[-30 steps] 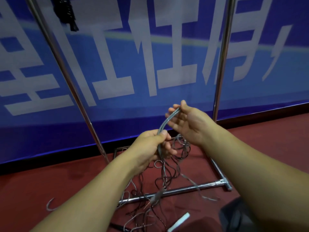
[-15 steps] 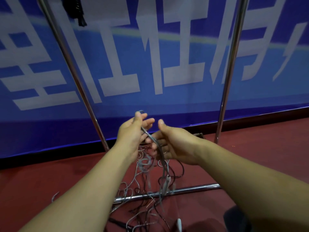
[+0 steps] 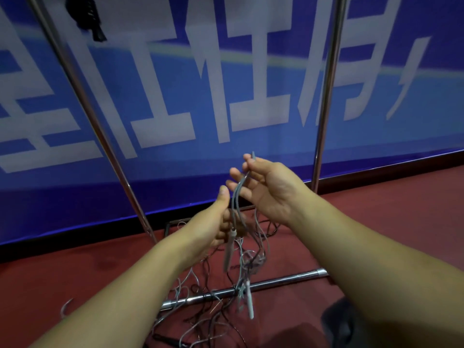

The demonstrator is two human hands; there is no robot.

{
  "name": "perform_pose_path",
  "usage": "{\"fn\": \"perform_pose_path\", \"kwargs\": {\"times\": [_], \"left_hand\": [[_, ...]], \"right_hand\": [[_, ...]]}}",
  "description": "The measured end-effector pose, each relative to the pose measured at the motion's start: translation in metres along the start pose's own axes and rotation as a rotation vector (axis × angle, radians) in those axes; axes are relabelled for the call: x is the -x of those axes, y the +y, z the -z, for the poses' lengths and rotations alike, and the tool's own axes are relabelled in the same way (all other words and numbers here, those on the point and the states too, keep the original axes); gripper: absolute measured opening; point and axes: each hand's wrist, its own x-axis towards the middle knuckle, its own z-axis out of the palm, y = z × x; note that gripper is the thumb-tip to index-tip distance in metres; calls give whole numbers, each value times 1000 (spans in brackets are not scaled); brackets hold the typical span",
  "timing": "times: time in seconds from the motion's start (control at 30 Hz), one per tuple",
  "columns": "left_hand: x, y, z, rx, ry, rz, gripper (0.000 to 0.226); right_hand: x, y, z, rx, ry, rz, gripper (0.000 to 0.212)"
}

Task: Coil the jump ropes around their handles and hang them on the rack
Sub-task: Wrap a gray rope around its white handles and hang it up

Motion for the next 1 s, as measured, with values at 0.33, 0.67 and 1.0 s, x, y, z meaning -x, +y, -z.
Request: {"fn": "perform_pose_path", "kwargs": {"times": [0.33, 0.67, 1.0], "left_hand": [[8, -1, -8, -139, -108, -181, 16], [9, 10, 0, 160, 173, -265, 15], [1, 7, 20, 399, 399, -176, 21]], "right_hand": [[-9, -14, 13, -18, 159, 184, 20], [-11, -7, 30, 513, 93, -214, 71], [5, 10, 22, 932, -402, -446, 25]]}}
